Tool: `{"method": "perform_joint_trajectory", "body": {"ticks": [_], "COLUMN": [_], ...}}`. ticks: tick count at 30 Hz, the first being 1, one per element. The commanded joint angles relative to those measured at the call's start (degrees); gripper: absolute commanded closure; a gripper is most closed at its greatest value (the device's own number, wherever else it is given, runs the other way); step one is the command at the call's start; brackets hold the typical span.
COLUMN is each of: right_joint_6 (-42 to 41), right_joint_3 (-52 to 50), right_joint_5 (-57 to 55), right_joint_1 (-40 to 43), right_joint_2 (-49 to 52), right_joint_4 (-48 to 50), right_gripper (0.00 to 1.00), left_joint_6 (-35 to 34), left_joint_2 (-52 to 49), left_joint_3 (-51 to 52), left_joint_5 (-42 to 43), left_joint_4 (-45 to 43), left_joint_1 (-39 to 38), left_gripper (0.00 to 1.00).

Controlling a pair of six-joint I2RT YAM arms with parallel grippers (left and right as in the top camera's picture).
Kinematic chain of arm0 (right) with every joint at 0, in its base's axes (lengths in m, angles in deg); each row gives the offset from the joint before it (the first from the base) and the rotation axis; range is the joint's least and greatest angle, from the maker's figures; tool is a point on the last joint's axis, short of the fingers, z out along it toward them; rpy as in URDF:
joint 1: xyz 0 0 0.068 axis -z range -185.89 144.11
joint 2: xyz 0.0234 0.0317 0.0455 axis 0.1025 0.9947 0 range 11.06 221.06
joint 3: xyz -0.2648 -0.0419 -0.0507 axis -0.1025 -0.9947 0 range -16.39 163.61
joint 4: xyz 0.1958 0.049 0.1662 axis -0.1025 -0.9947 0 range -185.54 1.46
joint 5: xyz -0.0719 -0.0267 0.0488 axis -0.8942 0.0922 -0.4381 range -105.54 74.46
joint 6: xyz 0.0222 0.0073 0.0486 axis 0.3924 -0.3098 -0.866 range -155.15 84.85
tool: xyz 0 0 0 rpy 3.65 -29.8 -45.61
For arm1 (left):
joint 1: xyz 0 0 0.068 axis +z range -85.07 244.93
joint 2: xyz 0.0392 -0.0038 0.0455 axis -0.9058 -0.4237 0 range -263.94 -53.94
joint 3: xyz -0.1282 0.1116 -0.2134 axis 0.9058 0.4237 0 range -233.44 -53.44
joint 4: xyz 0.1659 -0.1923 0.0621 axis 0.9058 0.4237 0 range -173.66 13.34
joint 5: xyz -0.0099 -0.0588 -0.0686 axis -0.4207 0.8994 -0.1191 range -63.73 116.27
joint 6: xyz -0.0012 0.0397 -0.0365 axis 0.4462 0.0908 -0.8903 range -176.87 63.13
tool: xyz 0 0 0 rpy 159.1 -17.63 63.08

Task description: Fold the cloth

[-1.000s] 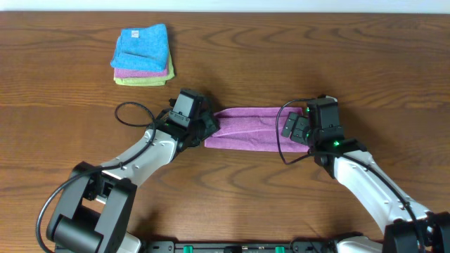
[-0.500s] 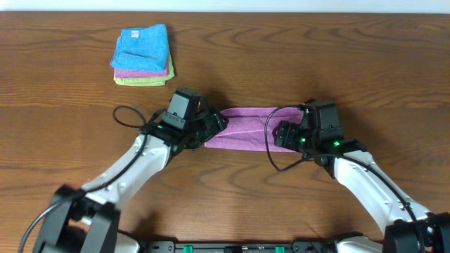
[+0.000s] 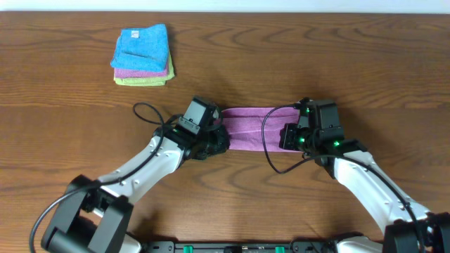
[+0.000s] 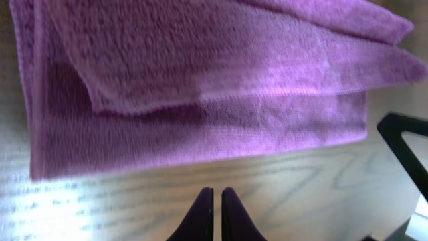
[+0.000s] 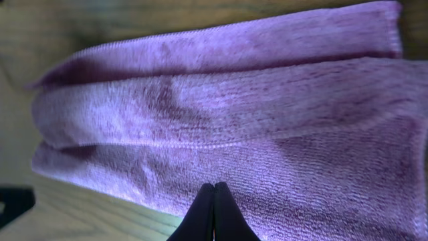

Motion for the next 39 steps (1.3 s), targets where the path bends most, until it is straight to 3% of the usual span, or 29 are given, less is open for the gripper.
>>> {"method": "perform_joint_trajectory", "body": {"ticks": [1,5,19,39], "right_joint_6": [6.08,8.5,8.61,9.01], "right_joint_3": [0.61,0.63,0.63,0.63], "right_joint_5": [3.87,9.11,8.76,4.13], "right_joint_1": [-0.33,-0.33,-0.46,-4.55], "right_joint_2": [2.75,6.73,9.84,14.4], "right_joint_4": [0.42,1.97,6.84,14.71], "right_gripper": [0.99,0.99,0.98,0.98], "left_joint_6": [0.59,0.57,0.59,-1.57], "left_joint_2": [-2.12,-3.87,-6.95,-11.19], "left_joint_3": [-0.33,-0.33,-0.33,-0.33], "left_joint_5": [-1.57,-2.23,-8.24,-6.84], "left_joint_4": [-0.57,-0.46,0.31,0.07], "left_joint_1": [-0.09,-0.13,-0.15,-0.17], "left_gripper": [0.94,0.94,0.94,0.94]}}
